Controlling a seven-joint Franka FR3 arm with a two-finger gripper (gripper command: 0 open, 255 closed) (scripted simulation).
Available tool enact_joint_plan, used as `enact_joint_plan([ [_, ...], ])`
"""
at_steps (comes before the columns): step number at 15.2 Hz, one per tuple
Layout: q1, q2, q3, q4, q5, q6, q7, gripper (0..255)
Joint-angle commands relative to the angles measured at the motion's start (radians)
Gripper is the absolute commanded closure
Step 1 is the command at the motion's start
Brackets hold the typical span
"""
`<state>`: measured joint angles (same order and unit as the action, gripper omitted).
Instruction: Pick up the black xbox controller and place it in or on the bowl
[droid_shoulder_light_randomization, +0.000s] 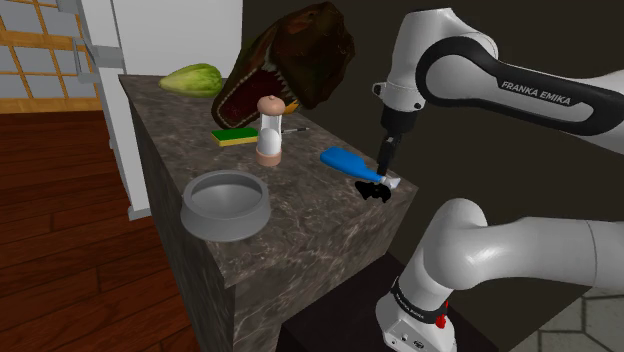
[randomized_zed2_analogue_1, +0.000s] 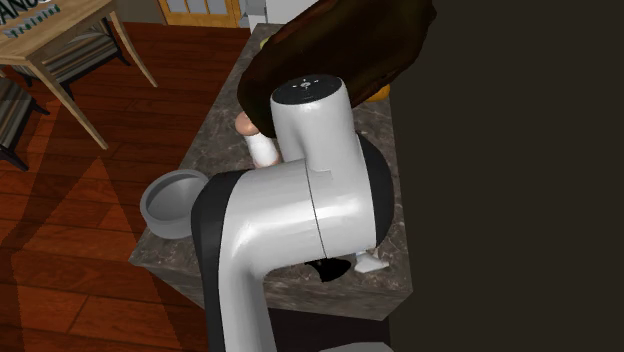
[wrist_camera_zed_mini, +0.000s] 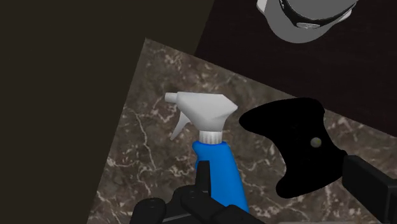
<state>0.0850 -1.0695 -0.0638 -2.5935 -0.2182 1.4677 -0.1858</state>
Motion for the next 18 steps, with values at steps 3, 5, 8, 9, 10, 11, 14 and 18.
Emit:
enact_joint_plan([
  [3, -0.009, -0.061, -0.016, -0.066, -0.012, 0.031, -0.015, 0],
  [5, -0.016, -0.071, -0.019, -0.097, -0.015, 0.052, -0.018, 0],
  [8, -0.023, -0.074, -0.018, -0.106, -0.014, 0.059, -0.022, 0],
  [9, -0.024, -0.073, -0.017, -0.106, -0.013, 0.060, -0.023, 0],
  [10, -0.025, -0.073, -0.017, -0.106, -0.013, 0.060, -0.024, 0],
  [11, -0.025, -0.073, -0.016, -0.106, -0.013, 0.060, -0.024, 0],
  [14, -0.026, -0.073, -0.016, -0.106, -0.012, 0.060, -0.025, 0],
  [18, -0.026, -0.073, -0.015, -0.105, -0.012, 0.060, -0.025, 255],
])
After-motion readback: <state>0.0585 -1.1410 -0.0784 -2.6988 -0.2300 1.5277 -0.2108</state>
